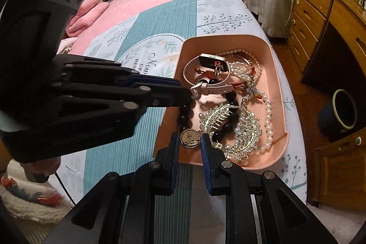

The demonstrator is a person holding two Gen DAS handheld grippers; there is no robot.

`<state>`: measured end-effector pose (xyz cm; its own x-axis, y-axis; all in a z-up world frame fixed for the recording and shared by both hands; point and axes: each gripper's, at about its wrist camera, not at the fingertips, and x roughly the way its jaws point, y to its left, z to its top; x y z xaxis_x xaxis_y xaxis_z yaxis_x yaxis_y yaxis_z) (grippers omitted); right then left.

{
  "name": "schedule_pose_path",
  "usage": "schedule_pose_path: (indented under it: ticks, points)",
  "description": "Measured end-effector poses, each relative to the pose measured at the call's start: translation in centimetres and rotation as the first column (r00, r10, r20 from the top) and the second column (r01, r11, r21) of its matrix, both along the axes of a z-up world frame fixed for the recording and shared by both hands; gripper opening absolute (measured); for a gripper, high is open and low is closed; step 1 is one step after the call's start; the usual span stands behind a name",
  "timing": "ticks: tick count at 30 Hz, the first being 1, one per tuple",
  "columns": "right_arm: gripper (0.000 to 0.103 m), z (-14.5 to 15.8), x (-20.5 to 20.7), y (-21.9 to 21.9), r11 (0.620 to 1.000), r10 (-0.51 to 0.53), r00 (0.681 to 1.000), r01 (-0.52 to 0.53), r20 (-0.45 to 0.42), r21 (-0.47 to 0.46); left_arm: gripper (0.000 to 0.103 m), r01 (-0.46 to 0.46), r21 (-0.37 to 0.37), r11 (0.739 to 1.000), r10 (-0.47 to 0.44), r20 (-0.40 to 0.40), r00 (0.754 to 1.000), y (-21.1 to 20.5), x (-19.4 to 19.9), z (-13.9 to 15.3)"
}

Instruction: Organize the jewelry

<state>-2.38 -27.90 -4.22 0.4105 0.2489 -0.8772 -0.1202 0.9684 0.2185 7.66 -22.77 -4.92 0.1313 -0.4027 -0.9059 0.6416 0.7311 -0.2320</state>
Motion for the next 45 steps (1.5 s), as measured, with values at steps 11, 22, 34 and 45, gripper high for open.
schedule_pose_path:
  ticks: [11,22,34,45]
  points:
    - [0.020,-0.6,0.9,0.5,0.998,0.054,0.998,-0.054,-0.023,0.014,0.009,-0.033,0.036,0.999,0.034,-0.012,0.999,0.5,0.2,-0.5]
    - [0.020,-0.1,0.7,0.7,0.999,0.036,0.999,-0.035,-0.017,0.012,0.047,-0.134,0.042,0.990,0.135,-0.008,0.991,3.8,-1.6,1.4]
    - [0.023,1.8,1.0,1.8,0.999,-0.030,0.999,0.030,-0.036,-0.017,0.055,-0.353,0.079,0.932,0.347,0.073,0.935,8.5,-3.1,5.2]
    - [0.034,6.4,-1.2,5.0,0.996,-0.062,0.998,0.062,-0.002,-0.071,0.069,-0.511,0.045,0.859,0.503,0.116,0.856,12.8,-5.0,9.0]
